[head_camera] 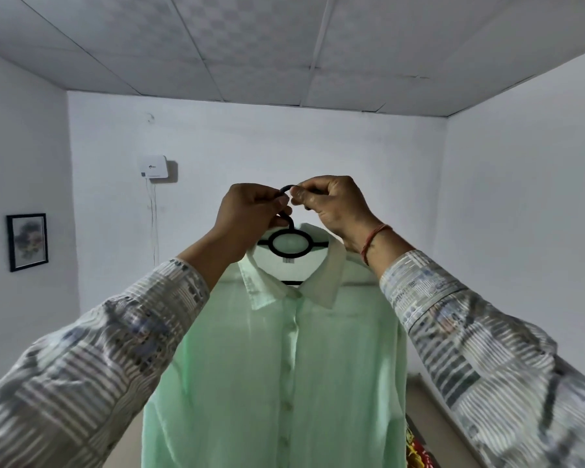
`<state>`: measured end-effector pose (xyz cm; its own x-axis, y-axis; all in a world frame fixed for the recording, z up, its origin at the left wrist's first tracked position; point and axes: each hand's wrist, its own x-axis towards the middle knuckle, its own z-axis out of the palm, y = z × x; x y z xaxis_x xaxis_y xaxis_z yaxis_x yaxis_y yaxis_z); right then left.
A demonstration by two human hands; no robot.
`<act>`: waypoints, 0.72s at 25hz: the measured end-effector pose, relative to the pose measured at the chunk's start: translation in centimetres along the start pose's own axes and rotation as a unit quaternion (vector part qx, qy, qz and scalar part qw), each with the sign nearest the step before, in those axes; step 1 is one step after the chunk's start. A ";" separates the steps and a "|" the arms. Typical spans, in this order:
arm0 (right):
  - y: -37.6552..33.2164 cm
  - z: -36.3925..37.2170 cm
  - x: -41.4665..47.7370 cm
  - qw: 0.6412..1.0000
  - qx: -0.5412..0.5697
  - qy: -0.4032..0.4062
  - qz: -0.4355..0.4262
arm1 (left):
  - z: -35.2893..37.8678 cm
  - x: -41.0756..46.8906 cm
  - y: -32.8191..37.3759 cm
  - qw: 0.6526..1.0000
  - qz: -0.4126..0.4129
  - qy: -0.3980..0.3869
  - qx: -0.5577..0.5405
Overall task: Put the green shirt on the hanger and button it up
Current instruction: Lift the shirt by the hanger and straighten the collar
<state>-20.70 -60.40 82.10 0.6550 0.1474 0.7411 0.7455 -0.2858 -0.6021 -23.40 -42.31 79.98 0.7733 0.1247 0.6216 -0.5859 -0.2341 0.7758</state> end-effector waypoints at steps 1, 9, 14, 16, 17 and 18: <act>0.0 -0.6 -0.2 1.000 -0.006 -0.005 0.011 | -0.1 -0.2 0.0 1.000 -0.002 0.009 0.002; 1.7 -4.8 -4.0 0.929 -0.303 -0.203 0.068 | -2.1 -0.8 0.5 0.998 -0.007 0.054 0.015; 0.7 -4.2 -4.9 0.931 -0.337 -0.136 0.012 | -2.6 -1.4 1.9 0.998 -0.001 0.050 0.024; 0.0 -4.8 -5.0 0.917 -0.360 -0.168 0.040 | -3.1 -1.5 2.2 0.999 0.007 0.047 0.008; -0.4 -5.3 -5.1 0.899 -0.390 -0.190 0.055 | -3.5 -1.5 2.3 0.999 0.011 0.047 0.007; -0.8 -5.7 -5.2 0.880 -0.422 -0.207 0.068 | -3.9 -1.5 2.3 0.999 0.013 0.045 0.008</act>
<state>-25.45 -66.37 80.42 0.8501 0.3398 0.4024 0.4143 -0.9031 -0.1127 -26.88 -39.31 81.26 0.7321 0.2043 0.6498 -0.6012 -0.2546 0.7575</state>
